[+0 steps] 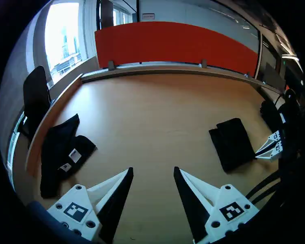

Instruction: Fold towel

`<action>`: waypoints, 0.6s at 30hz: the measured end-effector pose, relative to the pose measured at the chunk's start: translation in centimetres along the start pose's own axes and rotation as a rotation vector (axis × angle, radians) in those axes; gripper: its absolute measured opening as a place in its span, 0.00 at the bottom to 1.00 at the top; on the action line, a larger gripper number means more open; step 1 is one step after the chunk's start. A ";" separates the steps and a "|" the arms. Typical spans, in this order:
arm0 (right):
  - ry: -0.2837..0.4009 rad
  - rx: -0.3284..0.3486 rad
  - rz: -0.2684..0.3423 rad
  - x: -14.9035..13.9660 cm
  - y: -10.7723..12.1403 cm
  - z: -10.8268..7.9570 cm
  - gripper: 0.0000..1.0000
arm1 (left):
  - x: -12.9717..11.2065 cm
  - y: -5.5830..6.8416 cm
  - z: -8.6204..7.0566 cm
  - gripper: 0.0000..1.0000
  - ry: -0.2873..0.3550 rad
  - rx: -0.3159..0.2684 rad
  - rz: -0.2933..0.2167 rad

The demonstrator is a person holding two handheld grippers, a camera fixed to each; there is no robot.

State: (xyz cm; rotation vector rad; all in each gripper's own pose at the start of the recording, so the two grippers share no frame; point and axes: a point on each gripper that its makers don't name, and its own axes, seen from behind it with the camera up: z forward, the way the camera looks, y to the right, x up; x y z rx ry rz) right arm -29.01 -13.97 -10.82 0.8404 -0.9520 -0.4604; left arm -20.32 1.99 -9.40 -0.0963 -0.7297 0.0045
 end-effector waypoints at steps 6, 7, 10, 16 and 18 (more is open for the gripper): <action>0.012 -0.007 0.001 0.4 0.2 -0.2 0.05 | 0.1 0.0 0.0 0.73 0.000 -0.001 0.001; 0.016 -0.010 0.001 0.5 0.3 -0.2 0.05 | 0.1 0.1 0.0 0.73 0.001 -0.002 0.002; 0.027 -0.017 -0.001 0.9 0.5 -0.3 0.05 | 0.1 0.1 0.0 0.73 0.001 -0.002 0.002; 0.059 -0.036 -0.010 2.6 1.0 -1.0 0.05 | 0.3 0.0 0.1 0.73 0.005 -0.003 0.000; 0.071 -0.042 -0.013 3.3 1.1 -1.3 0.05 | 0.4 0.0 0.1 0.73 0.007 -0.003 -0.001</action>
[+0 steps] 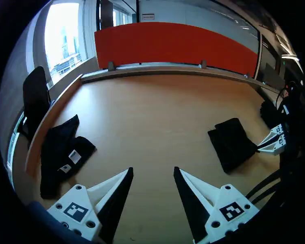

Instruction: Fold towel

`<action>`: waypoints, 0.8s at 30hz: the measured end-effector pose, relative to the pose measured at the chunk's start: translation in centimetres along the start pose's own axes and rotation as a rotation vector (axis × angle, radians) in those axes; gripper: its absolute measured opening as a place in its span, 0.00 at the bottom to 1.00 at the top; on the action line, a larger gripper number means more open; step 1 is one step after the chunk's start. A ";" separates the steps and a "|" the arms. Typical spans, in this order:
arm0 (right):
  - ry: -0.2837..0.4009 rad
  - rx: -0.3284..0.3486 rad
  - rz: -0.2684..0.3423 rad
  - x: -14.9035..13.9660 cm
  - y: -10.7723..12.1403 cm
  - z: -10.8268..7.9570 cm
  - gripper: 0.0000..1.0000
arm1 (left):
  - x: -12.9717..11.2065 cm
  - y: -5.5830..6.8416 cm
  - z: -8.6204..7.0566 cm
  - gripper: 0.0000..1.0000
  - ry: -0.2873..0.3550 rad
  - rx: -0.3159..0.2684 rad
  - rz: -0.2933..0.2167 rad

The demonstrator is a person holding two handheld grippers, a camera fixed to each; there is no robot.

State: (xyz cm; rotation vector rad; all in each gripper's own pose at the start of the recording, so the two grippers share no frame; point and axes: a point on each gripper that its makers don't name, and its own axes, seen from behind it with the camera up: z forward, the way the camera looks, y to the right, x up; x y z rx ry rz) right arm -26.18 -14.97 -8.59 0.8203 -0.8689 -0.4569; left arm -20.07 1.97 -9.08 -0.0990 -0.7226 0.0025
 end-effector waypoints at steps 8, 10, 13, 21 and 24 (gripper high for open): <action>0.058 -0.023 -0.017 3.4 0.8 -1.0 0.05 | 0.3 0.0 -0.1 0.73 0.011 -0.002 -0.003; 0.072 -0.029 -0.022 4.3 1.0 -1.3 0.05 | 0.4 -0.1 -0.2 0.73 0.015 -0.002 -0.003; 0.095 -0.039 -0.031 5.7 1.3 -1.8 0.05 | 0.7 -0.2 -0.2 0.73 0.021 -0.003 -0.003; 0.161 -0.075 -0.067 9.9 2.5 -3.6 0.05 | 1.5 -0.6 -0.5 0.73 0.041 -0.005 0.000; 0.192 -0.092 -0.086 11.8 3.0 -4.5 0.05 | 1.9 -0.7 -0.6 0.73 0.050 -0.006 0.002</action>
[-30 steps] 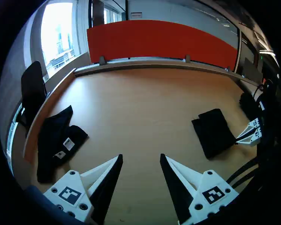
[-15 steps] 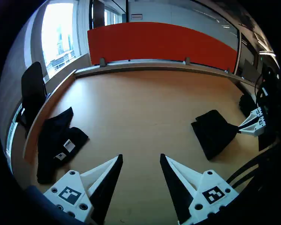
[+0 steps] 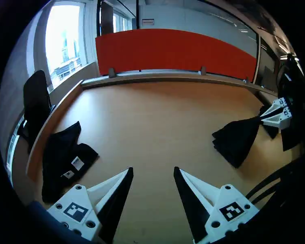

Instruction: Fold towel

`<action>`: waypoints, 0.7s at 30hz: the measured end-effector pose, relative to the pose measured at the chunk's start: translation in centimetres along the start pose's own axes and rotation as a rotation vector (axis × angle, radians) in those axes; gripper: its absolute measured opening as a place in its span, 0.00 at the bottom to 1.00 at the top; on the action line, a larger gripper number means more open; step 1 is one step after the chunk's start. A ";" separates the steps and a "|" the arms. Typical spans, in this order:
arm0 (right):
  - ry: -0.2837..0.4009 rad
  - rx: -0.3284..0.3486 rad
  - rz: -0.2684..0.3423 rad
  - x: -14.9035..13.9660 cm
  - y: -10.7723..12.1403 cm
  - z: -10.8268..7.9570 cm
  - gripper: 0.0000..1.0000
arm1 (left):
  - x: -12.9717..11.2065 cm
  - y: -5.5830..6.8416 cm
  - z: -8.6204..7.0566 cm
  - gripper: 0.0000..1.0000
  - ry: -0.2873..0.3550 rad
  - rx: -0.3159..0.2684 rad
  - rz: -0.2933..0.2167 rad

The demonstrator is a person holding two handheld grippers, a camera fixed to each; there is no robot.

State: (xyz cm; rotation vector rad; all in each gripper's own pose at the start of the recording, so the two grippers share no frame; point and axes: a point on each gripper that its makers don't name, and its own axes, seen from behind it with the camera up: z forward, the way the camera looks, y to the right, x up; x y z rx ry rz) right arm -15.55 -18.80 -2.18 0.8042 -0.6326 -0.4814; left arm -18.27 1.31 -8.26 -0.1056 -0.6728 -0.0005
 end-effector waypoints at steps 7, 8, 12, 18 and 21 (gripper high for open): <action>0.071 -0.051 -0.042 4.8 1.8 -1.8 0.05 | 0.9 -0.2 -0.4 0.73 0.021 -0.004 0.009; 0.080 -0.059 -0.047 5.5 2.1 -2.1 0.05 | 1.1 -0.2 -0.4 0.73 0.024 -0.006 0.010; 0.101 -0.082 -0.059 6.8 2.8 -3.1 0.05 | 1.5 -0.1 -0.6 0.73 0.034 -0.011 0.012; 0.108 -0.104 -0.056 7.2 3.5 -4.0 0.05 | 2.0 0.1 -0.7 0.73 0.046 -0.020 0.012; 0.109 -0.115 -0.052 7.2 3.8 -4.3 0.05 | 2.1 0.2 -0.7 0.73 0.048 -0.024 0.012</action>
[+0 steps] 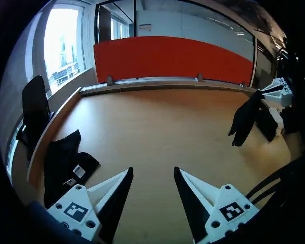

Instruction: Fold towel

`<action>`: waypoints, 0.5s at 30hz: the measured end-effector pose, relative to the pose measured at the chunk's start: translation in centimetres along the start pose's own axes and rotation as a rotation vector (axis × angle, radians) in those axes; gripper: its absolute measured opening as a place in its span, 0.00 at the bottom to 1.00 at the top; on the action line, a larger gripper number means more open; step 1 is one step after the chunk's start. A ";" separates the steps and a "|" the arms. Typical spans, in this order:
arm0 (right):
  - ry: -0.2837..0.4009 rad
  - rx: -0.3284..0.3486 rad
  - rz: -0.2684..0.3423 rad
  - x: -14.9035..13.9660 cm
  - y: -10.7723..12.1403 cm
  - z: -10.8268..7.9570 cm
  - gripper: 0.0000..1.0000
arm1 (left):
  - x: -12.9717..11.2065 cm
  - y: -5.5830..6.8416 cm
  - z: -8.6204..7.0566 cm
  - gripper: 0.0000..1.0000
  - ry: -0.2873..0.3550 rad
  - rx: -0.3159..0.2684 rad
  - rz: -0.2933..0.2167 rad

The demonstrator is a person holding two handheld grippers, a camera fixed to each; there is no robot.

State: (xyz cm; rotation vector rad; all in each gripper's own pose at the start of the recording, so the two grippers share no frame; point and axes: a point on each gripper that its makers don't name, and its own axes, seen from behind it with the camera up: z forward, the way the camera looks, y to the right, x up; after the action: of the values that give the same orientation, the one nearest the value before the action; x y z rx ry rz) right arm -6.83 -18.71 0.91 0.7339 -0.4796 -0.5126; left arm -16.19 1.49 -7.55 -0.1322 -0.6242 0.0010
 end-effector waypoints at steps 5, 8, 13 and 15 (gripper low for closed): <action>0.002 -0.013 0.010 0.1 0.6 -0.4 0.05 | 0.0 0.1 0.1 0.73 -0.001 -0.006 0.007; 0.001 -0.020 0.019 0.0 1.0 -0.6 0.05 | 0.0 0.2 0.2 0.73 0.000 -0.009 0.011; 0.000 -0.032 0.032 -0.4 1.7 -1.1 0.05 | 0.1 0.4 0.4 0.73 -0.002 -0.016 0.014; -0.003 -0.039 0.037 -0.7 2.2 -1.4 0.05 | 0.2 0.5 0.6 0.73 -0.003 -0.018 0.017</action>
State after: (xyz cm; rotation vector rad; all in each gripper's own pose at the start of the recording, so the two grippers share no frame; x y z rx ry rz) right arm -5.99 -16.23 1.47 0.6860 -0.4839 -0.4877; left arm -16.35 2.10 -7.05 -0.1547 -0.6265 0.0120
